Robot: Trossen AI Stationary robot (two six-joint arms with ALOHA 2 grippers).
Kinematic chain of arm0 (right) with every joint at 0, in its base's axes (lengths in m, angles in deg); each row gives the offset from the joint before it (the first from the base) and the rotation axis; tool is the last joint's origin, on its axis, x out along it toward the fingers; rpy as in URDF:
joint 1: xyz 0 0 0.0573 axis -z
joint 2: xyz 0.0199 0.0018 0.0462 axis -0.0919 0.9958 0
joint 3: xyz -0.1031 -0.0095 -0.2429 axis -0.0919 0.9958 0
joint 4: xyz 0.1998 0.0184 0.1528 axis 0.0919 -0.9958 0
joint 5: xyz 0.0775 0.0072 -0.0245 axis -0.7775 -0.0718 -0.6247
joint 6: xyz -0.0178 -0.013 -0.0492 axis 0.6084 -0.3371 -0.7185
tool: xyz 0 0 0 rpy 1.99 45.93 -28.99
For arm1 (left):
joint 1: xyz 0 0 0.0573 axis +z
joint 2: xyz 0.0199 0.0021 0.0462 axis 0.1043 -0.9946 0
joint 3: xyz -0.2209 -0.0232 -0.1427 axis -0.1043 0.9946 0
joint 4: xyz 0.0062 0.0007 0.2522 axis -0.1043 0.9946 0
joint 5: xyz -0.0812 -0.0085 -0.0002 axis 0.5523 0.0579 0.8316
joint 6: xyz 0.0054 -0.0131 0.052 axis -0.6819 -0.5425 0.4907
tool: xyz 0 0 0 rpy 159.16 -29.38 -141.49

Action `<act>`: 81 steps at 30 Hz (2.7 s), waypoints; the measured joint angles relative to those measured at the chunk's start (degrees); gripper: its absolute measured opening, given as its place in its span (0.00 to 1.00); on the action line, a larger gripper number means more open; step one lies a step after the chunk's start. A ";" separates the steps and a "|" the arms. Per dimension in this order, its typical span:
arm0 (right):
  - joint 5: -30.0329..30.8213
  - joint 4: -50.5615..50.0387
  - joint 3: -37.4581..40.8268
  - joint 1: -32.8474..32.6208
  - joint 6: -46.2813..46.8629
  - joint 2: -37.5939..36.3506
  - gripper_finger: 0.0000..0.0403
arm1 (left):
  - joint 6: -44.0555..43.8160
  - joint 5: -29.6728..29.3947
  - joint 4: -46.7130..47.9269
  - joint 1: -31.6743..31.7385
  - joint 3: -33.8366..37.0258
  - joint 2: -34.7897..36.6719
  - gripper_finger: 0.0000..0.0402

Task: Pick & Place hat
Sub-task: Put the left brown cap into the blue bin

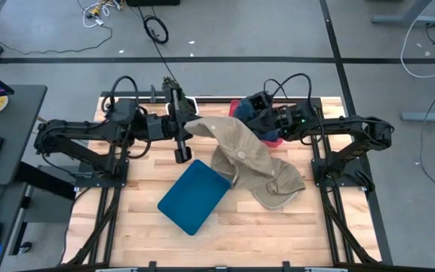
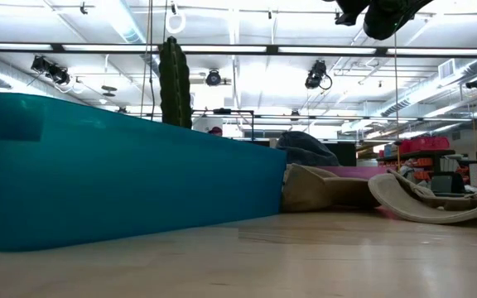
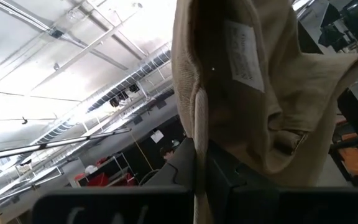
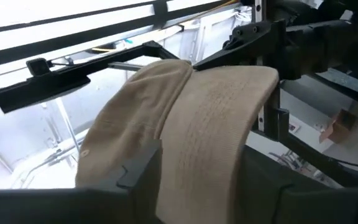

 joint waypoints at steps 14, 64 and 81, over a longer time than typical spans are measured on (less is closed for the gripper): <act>-1.88 2.12 -0.02 -0.07 -4.05 -0.11 0.04 | -0.96 -0.32 1.32 -0.04 0.00 0.01 0.06; -11.18 -48.81 -0.02 4.43 -33.60 -2.64 0.02 | -29.27 -27.69 44.71 -0.01 0.04 22.06 0.59; 3.11 -60.35 -0.02 -2.98 -43.61 -2.62 0.02 | -29.79 -27.67 44.97 -0.02 0.04 19.28 0.59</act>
